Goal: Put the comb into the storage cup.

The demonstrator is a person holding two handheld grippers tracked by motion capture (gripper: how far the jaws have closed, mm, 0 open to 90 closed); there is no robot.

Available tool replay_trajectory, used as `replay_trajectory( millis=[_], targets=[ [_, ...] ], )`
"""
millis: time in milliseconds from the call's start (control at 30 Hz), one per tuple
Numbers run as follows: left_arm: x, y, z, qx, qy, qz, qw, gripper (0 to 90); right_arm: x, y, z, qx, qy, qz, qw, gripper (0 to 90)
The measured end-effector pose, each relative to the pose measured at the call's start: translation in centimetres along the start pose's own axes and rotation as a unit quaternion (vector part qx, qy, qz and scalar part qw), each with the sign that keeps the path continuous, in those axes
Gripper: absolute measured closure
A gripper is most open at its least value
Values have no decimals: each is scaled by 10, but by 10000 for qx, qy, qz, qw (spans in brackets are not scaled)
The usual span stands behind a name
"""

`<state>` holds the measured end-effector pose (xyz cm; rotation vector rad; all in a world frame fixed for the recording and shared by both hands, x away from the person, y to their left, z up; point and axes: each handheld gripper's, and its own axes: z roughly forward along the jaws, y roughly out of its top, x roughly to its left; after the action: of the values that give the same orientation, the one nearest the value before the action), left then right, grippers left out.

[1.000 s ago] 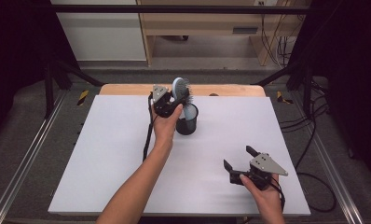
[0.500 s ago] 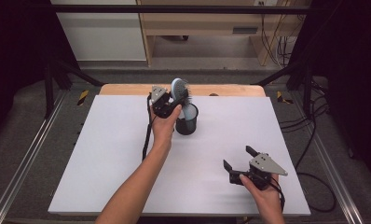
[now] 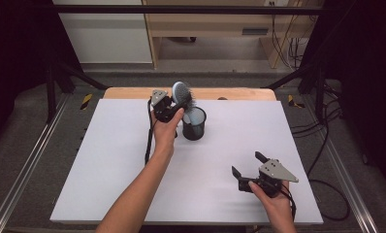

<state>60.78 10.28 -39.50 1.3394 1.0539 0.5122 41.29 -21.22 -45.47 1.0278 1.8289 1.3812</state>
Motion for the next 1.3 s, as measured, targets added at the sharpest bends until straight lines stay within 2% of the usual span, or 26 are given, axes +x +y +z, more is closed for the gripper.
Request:
replay_trajectory(
  millis=[300, 1067, 1300],
  targets=[
    [4, 0, -1, 16, 15, -88, 10000, 463, 0, 0, 0, 12, 18, -1, 10000, 38],
    [12, -1, -4, 60, -4, -124, 9999, 447, 1, -1, 1, 33, 30, -4, 10000, 38],
    [16, -1, -4, 47, 4, -238, 9997, 444, 1, -1, 2, 32, 29, -3, 10000, 38]
  ],
)
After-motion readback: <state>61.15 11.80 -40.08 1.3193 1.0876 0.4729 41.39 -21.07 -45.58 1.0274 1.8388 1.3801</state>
